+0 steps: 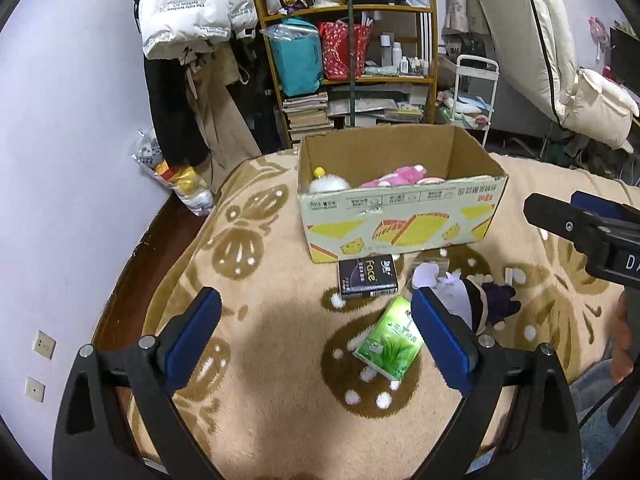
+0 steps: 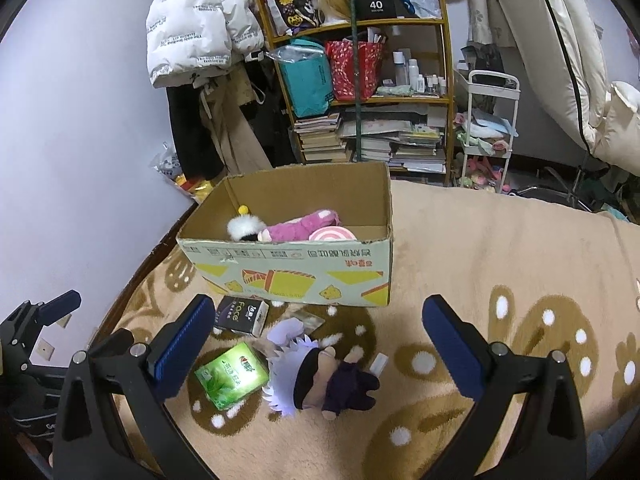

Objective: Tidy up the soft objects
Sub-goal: 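Lower the left gripper toward the green tissue pack while the right gripper approaches the white-haired doll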

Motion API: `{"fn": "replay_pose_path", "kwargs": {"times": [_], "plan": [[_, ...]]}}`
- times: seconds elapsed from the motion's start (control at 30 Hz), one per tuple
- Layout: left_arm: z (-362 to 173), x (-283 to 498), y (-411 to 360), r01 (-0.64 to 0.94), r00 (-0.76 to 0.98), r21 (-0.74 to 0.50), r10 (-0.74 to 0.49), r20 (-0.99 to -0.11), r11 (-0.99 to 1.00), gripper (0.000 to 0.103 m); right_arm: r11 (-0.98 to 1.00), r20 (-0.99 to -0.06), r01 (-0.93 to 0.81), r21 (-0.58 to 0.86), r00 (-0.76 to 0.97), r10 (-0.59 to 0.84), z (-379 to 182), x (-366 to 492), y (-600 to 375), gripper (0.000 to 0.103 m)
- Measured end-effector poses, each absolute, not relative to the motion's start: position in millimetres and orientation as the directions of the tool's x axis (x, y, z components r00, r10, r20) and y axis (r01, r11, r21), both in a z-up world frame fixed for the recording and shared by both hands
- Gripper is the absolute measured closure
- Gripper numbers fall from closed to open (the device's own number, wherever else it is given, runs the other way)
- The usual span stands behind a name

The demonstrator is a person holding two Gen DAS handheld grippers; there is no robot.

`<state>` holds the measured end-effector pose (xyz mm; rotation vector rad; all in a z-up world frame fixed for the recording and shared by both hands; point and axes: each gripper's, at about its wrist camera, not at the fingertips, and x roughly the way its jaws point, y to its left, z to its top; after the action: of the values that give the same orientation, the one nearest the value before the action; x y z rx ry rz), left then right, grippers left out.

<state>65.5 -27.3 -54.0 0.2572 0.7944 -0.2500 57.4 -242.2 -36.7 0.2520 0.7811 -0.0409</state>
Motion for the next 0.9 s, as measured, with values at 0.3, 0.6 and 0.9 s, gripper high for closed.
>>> {"fn": "replay_pose_path", "kwargs": {"times": [0.3,0.6,0.9], "plan": [[-73,72,-33,0.328,0.638,0.131,-0.117,-0.761,0.935,0.008,0.962,-0.740,0.171,0.214,0.671,0.046,-52,65,-245,0.000],[-92,85,-31,0.311,0.593,0.105,-0.107,-0.798,0.944,0.008,0.963,-0.783,0.187,0.196,0.621,0.039,-74,77,-245,0.000],[-114,91,-40,0.344,0.508,0.061,-0.132,-0.851,0.937,0.008,0.951,-0.819,0.202,0.234,0.567,0.081,-96,85,-247,0.000]]}}
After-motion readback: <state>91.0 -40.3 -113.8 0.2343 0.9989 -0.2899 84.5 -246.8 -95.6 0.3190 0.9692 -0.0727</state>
